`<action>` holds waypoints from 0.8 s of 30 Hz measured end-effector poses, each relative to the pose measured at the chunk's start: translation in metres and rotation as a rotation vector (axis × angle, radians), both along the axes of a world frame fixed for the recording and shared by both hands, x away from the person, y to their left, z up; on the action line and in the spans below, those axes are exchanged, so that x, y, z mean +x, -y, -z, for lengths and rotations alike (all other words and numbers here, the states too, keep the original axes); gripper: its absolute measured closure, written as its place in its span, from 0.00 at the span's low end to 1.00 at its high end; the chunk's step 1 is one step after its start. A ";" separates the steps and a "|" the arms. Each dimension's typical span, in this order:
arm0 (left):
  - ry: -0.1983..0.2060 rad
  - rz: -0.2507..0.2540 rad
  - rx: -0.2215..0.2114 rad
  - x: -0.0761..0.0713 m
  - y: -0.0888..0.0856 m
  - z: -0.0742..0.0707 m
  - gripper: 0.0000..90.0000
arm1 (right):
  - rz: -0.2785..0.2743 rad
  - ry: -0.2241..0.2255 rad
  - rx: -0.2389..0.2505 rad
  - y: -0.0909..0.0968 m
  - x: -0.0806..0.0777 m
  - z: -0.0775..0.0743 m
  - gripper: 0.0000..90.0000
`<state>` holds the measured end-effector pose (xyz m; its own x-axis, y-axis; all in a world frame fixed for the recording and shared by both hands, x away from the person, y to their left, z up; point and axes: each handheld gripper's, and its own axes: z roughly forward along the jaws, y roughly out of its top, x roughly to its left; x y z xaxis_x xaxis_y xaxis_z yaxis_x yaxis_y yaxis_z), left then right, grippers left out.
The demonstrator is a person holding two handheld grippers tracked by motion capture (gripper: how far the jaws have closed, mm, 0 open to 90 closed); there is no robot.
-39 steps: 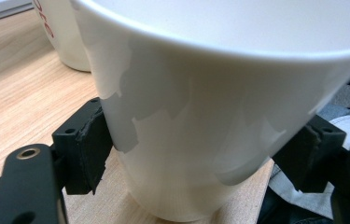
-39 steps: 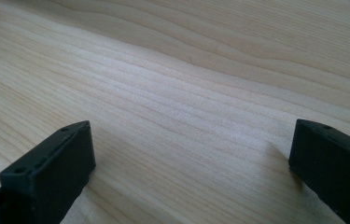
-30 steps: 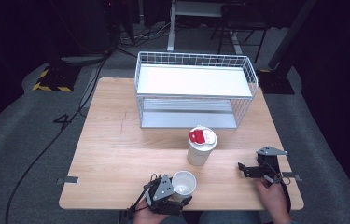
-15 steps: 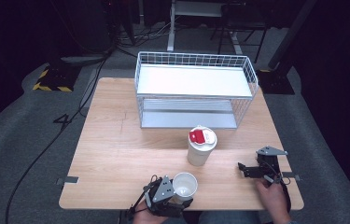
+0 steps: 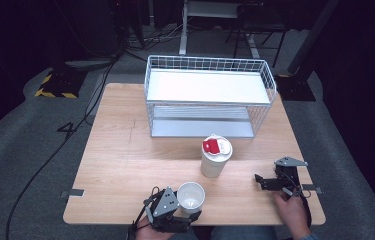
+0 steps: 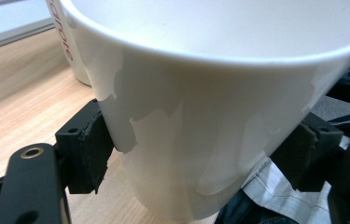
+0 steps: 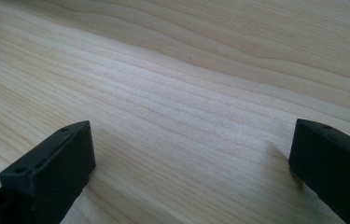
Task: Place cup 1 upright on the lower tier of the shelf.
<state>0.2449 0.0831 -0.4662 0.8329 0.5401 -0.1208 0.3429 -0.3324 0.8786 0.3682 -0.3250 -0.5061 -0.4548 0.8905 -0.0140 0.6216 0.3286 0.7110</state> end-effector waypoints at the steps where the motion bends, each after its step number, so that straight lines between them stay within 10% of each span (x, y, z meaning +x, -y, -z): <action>1: 0.002 -0.002 0.001 0.000 -0.001 -0.002 0.25 | 0.000 0.000 0.000 0.000 0.000 0.000 0.01; 24: 0.052 -0.070 0.013 0.018 -0.027 -0.048 0.25 | 0.000 0.000 0.001 0.000 0.000 0.000 0.01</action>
